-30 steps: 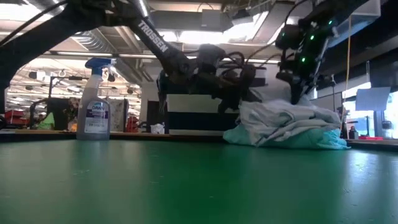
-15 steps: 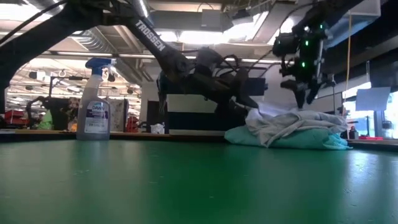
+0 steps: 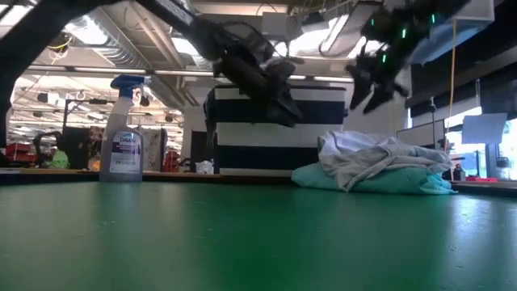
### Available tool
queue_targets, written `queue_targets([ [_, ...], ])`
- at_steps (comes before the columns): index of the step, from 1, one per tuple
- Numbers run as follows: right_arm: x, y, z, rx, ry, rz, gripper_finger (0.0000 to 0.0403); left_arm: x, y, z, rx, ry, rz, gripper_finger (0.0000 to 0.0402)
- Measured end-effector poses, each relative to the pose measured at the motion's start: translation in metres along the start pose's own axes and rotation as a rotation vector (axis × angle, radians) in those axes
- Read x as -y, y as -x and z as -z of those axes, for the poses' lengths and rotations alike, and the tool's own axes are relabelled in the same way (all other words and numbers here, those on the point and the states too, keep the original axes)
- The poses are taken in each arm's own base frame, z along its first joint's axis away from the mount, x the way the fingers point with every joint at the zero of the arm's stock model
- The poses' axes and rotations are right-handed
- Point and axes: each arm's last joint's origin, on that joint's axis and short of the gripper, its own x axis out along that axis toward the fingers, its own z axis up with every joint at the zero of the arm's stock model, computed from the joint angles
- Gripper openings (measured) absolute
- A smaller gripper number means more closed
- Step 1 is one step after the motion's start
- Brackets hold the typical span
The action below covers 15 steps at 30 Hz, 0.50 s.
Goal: Fold laundry
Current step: Stack the white polo shirt on top of the blue short
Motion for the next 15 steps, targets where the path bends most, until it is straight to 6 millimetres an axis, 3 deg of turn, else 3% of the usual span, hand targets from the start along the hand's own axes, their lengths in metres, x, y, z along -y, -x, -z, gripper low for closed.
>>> queue_targets([
  [4, 0.003, -0.046, 0.029, 0.107, -0.07, -0.032, 0.022, 0.012, 0.028, -0.002, -0.063, -0.075, -0.075, 0.017],
  [9, 0.006, -0.087, 0.061, 0.226, -0.078, -0.073, 0.022, 0.022, 0.053, 0.003, -0.058, -0.091, -0.114, 0.017],
  [15, 0.013, -0.129, 0.099, 0.096, 0.062, 0.043, 0.022, 0.028, 0.067, 0.012, -0.067, -0.095, -0.105, 0.017],
])
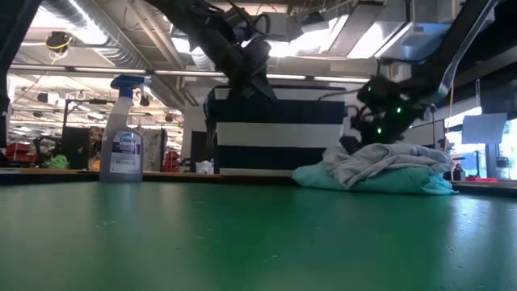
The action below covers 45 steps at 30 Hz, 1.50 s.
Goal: Fold laundry
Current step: Stack the white polo shirt on top of the blue short
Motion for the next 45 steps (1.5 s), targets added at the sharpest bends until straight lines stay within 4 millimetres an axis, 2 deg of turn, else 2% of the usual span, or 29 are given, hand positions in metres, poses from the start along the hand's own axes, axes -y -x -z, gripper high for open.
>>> queue_targets([
  [3, 0.0, -0.007, 0.006, -0.032, 0.048, 0.004, 0.022, 0.003, 0.002, 0.0, 0.008, -0.006, 0.006, 0.017],
  [6, -0.001, -0.004, -0.003, -0.023, 0.049, 0.001, 0.022, 0.004, 0.001, -0.001, 0.013, -0.01, 0.009, 0.017],
  [8, -0.002, 0.008, -0.019, 0.02, 0.043, -0.013, 0.022, 0.004, 0.001, -0.001, 0.014, -0.01, 0.01, 0.017],
  [10, -0.004, 0.024, -0.043, 0.094, 0.038, -0.029, 0.022, 0.005, 0.003, -0.002, 0.021, -0.013, 0.015, 0.017],
  [12, -0.004, 0.043, -0.059, 0.108, 0.036, -0.058, 0.022, 0.006, 0.007, -0.004, 0.031, -0.019, 0.016, 0.017],
  [16, -0.01, 0.075, -0.069, 0.111, 0.015, -0.198, 0.022, 0.01, 0.016, -0.009, 0.073, -0.043, 0.021, 0.017],
  [19, -0.024, 0.081, -0.056, 0.093, 0.056, -0.271, 0.022, 0.013, 0.019, -0.012, 0.097, -0.031, 0.027, 0.017],
  [24, -0.04, 0.067, -0.015, 0.087, 0.147, -0.258, 0.022, 0.021, 0.019, -0.017, 0.148, -0.005, 0.045, 0.017],
  [29, -0.036, 0.056, 0.012, 0.08, 0.163, -0.249, 0.022, 0.032, 0.017, -0.017, 0.159, -0.008, 0.042, 0.017],
  [33, -0.031, 0.046, 0.035, 0.077, 0.25, -0.187, 0.022, 0.04, 0.016, -0.016, 0.159, -0.002, 0.022, 0.017],
  [40, -0.032, 0.03, 0.048, 0.009, 0.262, -0.201, 0.022, 0.05, 0.014, -0.014, 0.166, 0.011, -0.009, 0.017],
  [43, -0.035, 0.037, 0.036, -0.017, 0.231, -0.252, 0.022, 0.052, 0.022, -0.017, 0.18, 0.049, 0.014, 0.017],
  [45, -0.038, 0.048, 0.015, 0.002, 0.21, -0.268, 0.022, 0.052, 0.039, -0.022, 0.222, 0.055, 0.018, 0.017],
])
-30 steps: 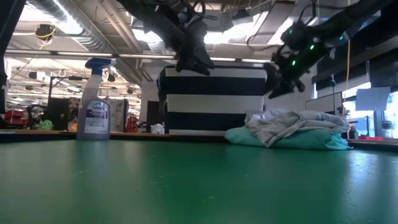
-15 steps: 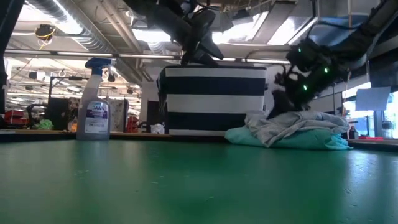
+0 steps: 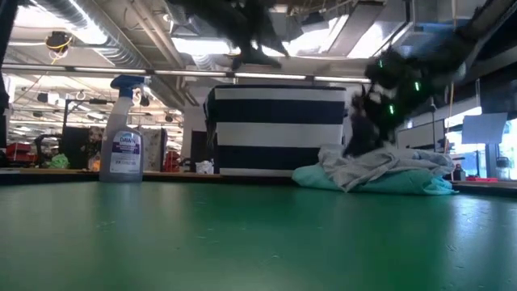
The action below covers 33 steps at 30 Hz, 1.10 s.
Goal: Fold laundry
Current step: Stack the white polo shirt on top of the blue short, then remove the blue polo shirt from the blue laundry bin
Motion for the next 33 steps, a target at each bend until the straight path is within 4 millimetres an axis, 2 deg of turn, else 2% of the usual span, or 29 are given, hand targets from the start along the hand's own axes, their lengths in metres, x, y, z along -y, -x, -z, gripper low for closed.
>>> queue_targets([
  [5, -0.002, 0.036, -0.051, 0.017, 0.004, -0.005, 0.022, -0.009, 0.053, -0.025, 0.139, -0.026, -0.027, 0.017],
  [11, -0.008, 0.085, -0.122, 0.182, 0.033, -0.12, 0.022, -0.04, 0.126, -0.045, 0.283, -0.085, -0.152, 0.017],
  [15, -0.01, 0.105, -0.167, 0.344, 0.018, -0.131, 0.022, -0.066, 0.157, -0.05, 0.327, -0.12, -0.251, 0.017],
  [17, -0.01, 0.107, -0.185, 0.394, 0.013, -0.098, 0.022, -0.08, 0.167, -0.05, 0.335, -0.139, -0.276, 0.017],
  [21, -0.009, 0.094, -0.22, 0.437, 0.0, -0.032, 0.022, -0.107, 0.176, -0.047, 0.299, -0.155, -0.29, 0.017],
  [25, -0.011, 0.068, -0.257, 0.436, 0.052, -0.016, 0.022, -0.126, 0.183, -0.043, 0.28, -0.13, -0.337, 0.017],
  [28, -0.012, 0.044, -0.285, 0.417, 0.103, -0.004, 0.022, -0.134, 0.188, -0.043, 0.278, -0.15, -0.368, 0.017],
  [33, 0.001, 0.004, -0.328, 0.427, 0.113, 0.031, 0.022, -0.144, 0.195, -0.041, 0.276, -0.14, -0.407, 0.017],
])
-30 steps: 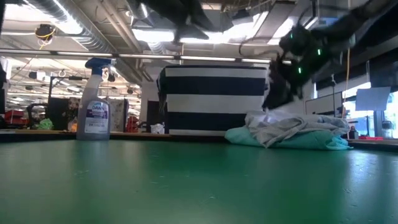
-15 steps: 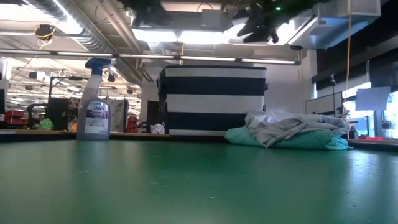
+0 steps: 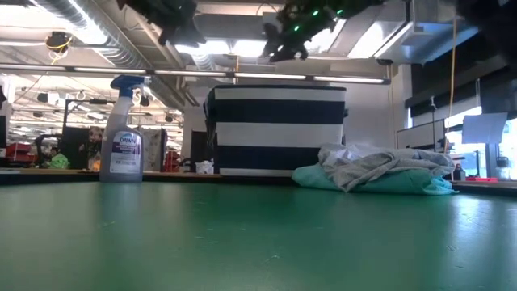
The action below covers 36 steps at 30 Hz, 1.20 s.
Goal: Fold laundry
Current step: Remove the blue polo shirt from the blue laundry bin
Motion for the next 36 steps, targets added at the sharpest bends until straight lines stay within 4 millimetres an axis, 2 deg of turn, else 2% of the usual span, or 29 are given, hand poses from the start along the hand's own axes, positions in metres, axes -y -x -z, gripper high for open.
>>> queue_targets([
  [4, 0.018, -0.04, -0.004, 0.029, -0.021, 0.011, 0.022, -0.001, 0.0, 0.0, -0.004, -0.005, -0.012, 0.017],
  [6, 0.027, -0.059, 0.002, 0.074, -0.047, 0.005, 0.022, -0.001, 0.0, 0.001, -0.006, -0.015, -0.011, 0.017],
  [10, 0.041, -0.089, 0.035, 0.122, -0.129, -0.018, 0.022, -0.001, 0.0, 0.001, -0.008, -0.025, -0.016, 0.017],
  [15, 0.046, -0.122, 0.08, 0.019, -0.162, -0.084, 0.022, -0.001, 0.0, 0.003, -0.029, -0.025, -0.014, 0.017],
  [18, 0.046, -0.134, 0.098, -0.016, -0.167, -0.087, 0.022, -0.001, 0.0, 0.003, -0.03, -0.024, -0.013, 0.017],
  [23, 0.046, -0.146, 0.116, -0.051, -0.172, -0.088, 0.022, -0.001, 0.0, 0.003, -0.03, -0.024, -0.014, 0.017],
  [31, 0.047, -0.152, 0.114, 0.041, -0.108, -0.086, 0.0218, -0.001, 0.0, 0.003, -0.029, -0.025, -0.014, 0.017],
  [36, 0.045, -0.168, 0.137, 0.034, -0.127, -0.108, 0.0189, -0.001, 0.0, 0.003, -0.028, -0.024, -0.014, 0.017],
])
